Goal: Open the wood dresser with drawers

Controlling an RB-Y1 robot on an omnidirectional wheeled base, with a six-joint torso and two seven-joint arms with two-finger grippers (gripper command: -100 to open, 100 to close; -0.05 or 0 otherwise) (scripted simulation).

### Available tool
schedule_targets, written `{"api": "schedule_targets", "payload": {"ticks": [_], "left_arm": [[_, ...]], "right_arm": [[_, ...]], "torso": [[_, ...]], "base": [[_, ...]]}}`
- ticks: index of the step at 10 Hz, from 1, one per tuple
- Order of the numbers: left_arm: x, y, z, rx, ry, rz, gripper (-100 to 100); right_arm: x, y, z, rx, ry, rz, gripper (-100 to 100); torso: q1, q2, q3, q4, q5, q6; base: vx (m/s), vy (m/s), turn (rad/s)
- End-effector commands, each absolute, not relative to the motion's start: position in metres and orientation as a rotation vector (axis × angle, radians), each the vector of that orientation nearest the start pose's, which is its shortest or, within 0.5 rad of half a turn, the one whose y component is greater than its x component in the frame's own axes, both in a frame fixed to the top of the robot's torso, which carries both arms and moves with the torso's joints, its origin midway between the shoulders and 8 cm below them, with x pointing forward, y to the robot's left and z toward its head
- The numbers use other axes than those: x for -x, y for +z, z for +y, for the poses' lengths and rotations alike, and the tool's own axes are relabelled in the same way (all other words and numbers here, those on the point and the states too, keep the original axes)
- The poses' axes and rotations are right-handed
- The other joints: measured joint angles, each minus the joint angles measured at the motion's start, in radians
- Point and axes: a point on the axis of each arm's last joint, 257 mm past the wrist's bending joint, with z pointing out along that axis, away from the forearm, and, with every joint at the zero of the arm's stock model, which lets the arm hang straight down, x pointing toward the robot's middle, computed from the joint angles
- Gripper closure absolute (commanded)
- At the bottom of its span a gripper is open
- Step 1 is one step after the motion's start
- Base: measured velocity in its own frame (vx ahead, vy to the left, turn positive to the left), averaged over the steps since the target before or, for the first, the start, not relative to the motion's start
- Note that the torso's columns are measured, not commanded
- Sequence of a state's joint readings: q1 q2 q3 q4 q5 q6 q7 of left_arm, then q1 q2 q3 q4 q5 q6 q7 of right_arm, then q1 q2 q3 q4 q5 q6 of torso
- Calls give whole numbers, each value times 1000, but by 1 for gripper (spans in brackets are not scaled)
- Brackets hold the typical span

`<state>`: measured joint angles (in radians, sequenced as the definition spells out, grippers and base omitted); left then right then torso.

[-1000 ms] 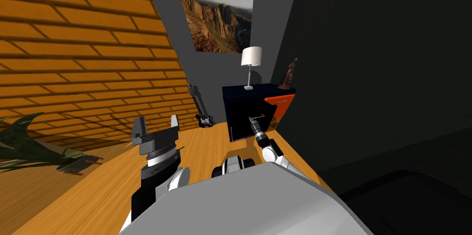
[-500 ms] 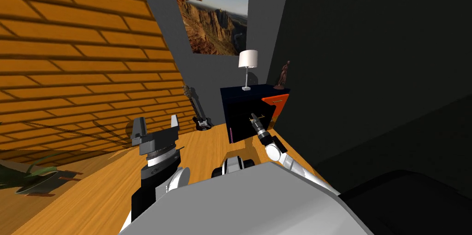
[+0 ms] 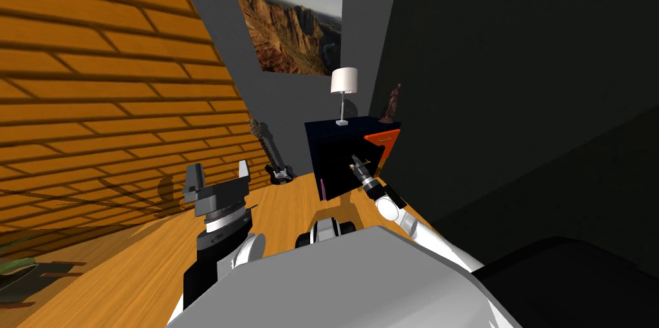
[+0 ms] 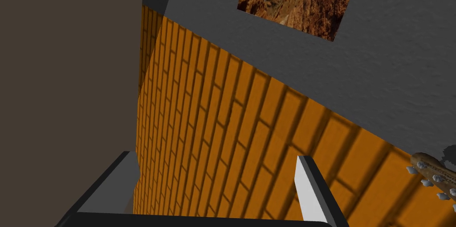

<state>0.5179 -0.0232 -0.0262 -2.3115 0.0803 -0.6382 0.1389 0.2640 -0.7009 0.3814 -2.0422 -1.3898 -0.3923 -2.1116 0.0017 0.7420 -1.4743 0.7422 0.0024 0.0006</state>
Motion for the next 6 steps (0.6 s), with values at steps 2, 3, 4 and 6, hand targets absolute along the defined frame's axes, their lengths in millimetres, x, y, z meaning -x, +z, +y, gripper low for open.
{"api": "schedule_targets", "payload": {"ticks": [2,3,4,6], "left_arm": [[-310,57,282,642,-1529,394,0],[-310,57,282,642,-1529,394,0],[-310,57,282,642,-1529,394,0],[-310,57,282,642,-1529,394,0]], "right_arm": [[-438,-141,-236,1246,-1251,882,0],[-438,-142,-236,1248,-1250,884,0],[-438,-143,-236,1249,-1249,885,0],[-438,-144,-236,1251,-1248,886,0]], "torso": [[-1,0,0,-2,-1,-1],[-1,-1,0,-2,-2,-1],[-1,-2,-1,-3,-2,-1],[-1,-3,-1,-4,-2,-1]], "base": [[0,0,0],[0,0,0],[0,0,0],[0,0,0]]}}
